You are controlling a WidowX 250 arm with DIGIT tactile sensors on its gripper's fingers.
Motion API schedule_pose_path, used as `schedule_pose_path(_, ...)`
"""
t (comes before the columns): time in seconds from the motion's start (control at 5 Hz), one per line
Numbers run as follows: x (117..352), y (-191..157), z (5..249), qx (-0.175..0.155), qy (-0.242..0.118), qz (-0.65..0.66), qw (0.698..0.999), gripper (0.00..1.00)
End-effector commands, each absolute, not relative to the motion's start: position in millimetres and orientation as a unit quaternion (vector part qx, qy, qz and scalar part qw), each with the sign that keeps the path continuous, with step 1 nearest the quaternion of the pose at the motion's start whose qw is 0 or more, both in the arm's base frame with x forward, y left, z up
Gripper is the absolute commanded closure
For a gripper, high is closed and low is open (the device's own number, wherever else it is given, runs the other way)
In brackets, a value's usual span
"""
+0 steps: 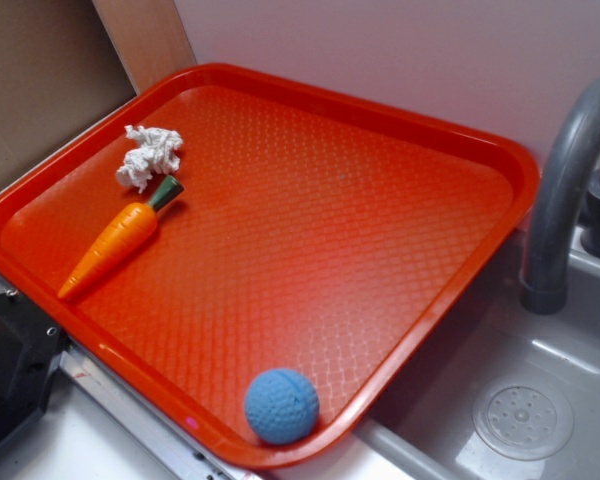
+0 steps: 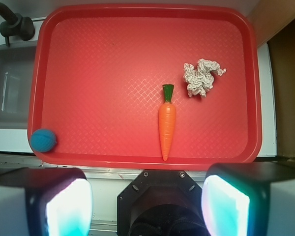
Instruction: Grab the white paper.
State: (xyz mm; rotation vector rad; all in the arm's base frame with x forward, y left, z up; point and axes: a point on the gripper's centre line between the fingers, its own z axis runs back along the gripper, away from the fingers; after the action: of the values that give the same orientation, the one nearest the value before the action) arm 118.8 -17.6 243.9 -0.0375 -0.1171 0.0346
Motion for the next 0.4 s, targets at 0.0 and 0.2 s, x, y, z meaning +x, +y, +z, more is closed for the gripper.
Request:
schedule_pose_path(0.0,118.8,-17.6,243.9,-0.019,-0.059,0.017,0.998,0.00)
schedule_pose_path(0.2,129.1,-8.0,234.0,-0.046,-0.060,0.126,0.989,0.00)
